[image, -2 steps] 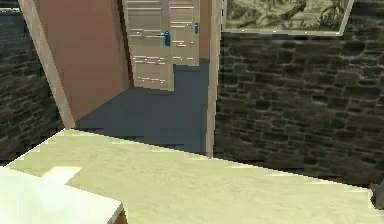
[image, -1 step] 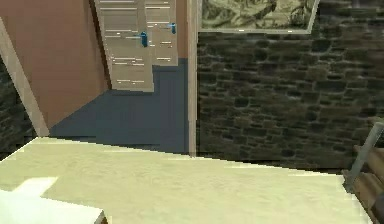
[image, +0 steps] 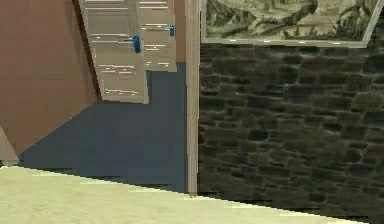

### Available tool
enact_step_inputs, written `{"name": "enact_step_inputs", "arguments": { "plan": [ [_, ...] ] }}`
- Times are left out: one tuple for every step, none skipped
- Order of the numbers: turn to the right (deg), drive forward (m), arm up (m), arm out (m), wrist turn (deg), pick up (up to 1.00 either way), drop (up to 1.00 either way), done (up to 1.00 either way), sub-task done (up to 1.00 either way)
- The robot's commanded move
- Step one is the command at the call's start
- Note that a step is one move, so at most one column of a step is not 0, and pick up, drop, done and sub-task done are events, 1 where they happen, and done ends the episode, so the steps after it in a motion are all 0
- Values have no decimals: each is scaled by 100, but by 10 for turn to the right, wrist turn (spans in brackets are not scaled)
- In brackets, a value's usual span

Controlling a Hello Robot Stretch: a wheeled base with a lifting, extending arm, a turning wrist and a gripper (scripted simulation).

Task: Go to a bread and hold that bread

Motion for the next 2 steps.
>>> {"name": "enact_step_inputs", "arguments": {
  "plan": [
    [-270,0,0,0,0,0,0,0,0],
    [0,15,0,0,0,0,0,0,0]
  ]
}}
